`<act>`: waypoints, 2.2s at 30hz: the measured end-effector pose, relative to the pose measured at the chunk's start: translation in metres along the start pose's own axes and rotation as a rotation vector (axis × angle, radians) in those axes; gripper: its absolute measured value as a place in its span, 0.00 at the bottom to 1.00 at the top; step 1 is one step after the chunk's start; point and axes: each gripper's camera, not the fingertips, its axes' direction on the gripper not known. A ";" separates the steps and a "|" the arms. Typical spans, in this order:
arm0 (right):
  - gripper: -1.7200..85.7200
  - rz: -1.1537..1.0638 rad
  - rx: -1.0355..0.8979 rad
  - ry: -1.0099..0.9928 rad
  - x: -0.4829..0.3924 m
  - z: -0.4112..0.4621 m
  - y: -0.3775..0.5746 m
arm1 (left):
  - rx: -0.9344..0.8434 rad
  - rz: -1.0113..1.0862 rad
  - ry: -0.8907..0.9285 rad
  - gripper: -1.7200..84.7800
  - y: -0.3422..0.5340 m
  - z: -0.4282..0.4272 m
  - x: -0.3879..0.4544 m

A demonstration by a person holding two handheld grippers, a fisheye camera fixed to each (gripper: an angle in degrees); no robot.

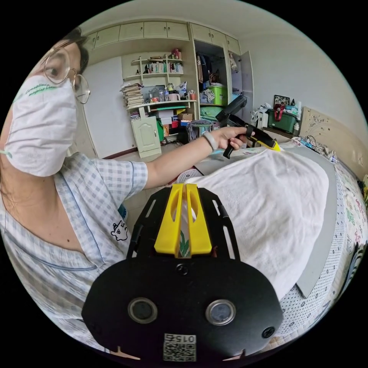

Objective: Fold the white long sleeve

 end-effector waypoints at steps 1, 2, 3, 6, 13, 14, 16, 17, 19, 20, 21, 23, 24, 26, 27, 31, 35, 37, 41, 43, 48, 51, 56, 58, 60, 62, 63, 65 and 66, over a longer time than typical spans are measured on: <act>0.02 -0.016 -0.023 -0.013 -0.006 0.005 -0.006 | 0.050 0.004 0.018 0.05 0.005 -0.016 0.006; 0.02 -0.034 -0.042 -0.024 -0.013 0.012 -0.012 | 0.083 0.018 0.006 0.05 0.010 -0.030 0.015; 0.02 -0.044 -0.048 -0.029 -0.016 0.016 -0.015 | 0.092 0.028 -0.014 0.05 0.013 -0.036 0.020; 0.02 -0.090 -0.115 -0.025 -0.032 0.048 -0.031 | 0.056 0.061 -0.141 0.04 0.025 -0.045 0.040; 0.03 -0.012 -0.243 -0.087 -0.034 0.119 -0.036 | -0.258 0.028 -0.261 0.04 0.039 0.043 0.034; 0.03 0.016 -0.237 -0.112 -0.033 0.121 -0.038 | -0.265 0.027 -0.269 0.04 0.039 0.051 0.040; 0.04 0.025 -0.224 -0.111 -0.040 0.124 -0.040 | -0.273 0.037 -0.291 0.05 0.040 0.058 0.050; 0.05 0.009 -0.212 -0.094 -0.050 0.124 -0.041 | -0.280 0.051 -0.308 0.05 0.042 0.063 0.058; 0.07 -0.027 -0.201 -0.083 -0.067 0.116 -0.043 | -0.285 0.061 -0.321 0.05 0.046 0.069 0.066; 0.08 -0.067 -0.197 -0.137 -0.079 0.105 -0.045 | -0.282 0.059 -0.323 0.05 0.048 0.071 0.069; 0.08 -0.080 -0.187 -0.168 -0.085 0.097 -0.046 | -0.281 0.058 -0.323 0.05 0.050 0.072 0.071; 0.09 -0.101 -0.114 -0.128 -0.105 0.059 -0.046 | -0.276 0.053 -0.323 0.07 0.056 0.074 0.076; 0.09 -0.100 -0.099 -0.082 -0.109 0.049 -0.046 | -0.274 0.050 -0.323 0.07 0.057 0.073 0.077; 0.11 -0.077 -0.066 0.160 -0.125 0.020 -0.042 | -0.251 0.048 -0.323 0.09 0.063 0.069 0.084; 0.11 -0.073 -0.068 0.219 -0.128 0.017 -0.041 | -0.241 0.049 -0.323 0.09 0.065 0.067 0.086; 0.15 -0.080 -0.196 0.425 -0.150 0.034 -0.036 | -0.125 0.013 -0.397 0.11 0.075 0.049 0.102; 0.11 -0.069 -0.293 0.487 -0.163 0.072 -0.044 | -0.033 0.041 -0.358 0.12 0.083 0.052 0.122; 0.08 -0.060 -0.294 0.486 -0.169 0.078 -0.053 | -0.060 0.083 -0.238 0.12 0.085 0.069 0.128; 0.06 -0.076 -0.416 0.487 -0.182 0.095 -0.076 | -0.216 0.158 -0.181 0.11 0.094 0.124 0.134; 0.06 -0.062 -0.417 0.466 -0.183 0.093 -0.089 | -0.280 0.179 -0.226 0.11 0.102 0.145 0.135; 0.10 0.005 -0.279 0.178 -0.182 0.025 -0.131 | -0.181 0.158 -0.186 0.11 0.124 0.129 0.122; 0.09 0.009 -0.066 0.160 -0.185 -0.037 -0.169 | 0.040 0.024 -0.083 0.13 0.150 0.077 0.080; 0.17 0.320 0.002 0.259 -0.088 -0.062 -0.241 | 0.197 -0.265 -0.220 0.17 0.219 0.031 -0.006; 0.17 0.422 -0.068 0.220 -0.042 -0.048 -0.260 | 0.186 -0.358 -0.185 0.18 0.240 0.036 -0.039; 0.17 0.486 -0.134 0.215 -0.011 -0.030 -0.279 | 0.136 -0.448 -0.124 0.20 0.258 0.049 -0.074; 0.15 0.500 -0.194 0.162 0.006 -0.004 -0.308 | 0.087 -0.529 -0.054 0.21 0.279 0.066 -0.109; 0.15 0.504 -0.212 0.158 0.009 0.002 -0.317 | 0.081 -0.543 -0.023 0.21 0.283 0.070 -0.116; 0.14 0.485 -0.274 0.191 0.013 0.025 -0.351 | 0.082 -0.568 0.088 0.22 0.298 0.080 -0.139; 0.14 0.482 -0.272 0.194 0.014 0.028 -0.359 | 0.086 -0.576 0.099 0.22 0.302 0.080 -0.143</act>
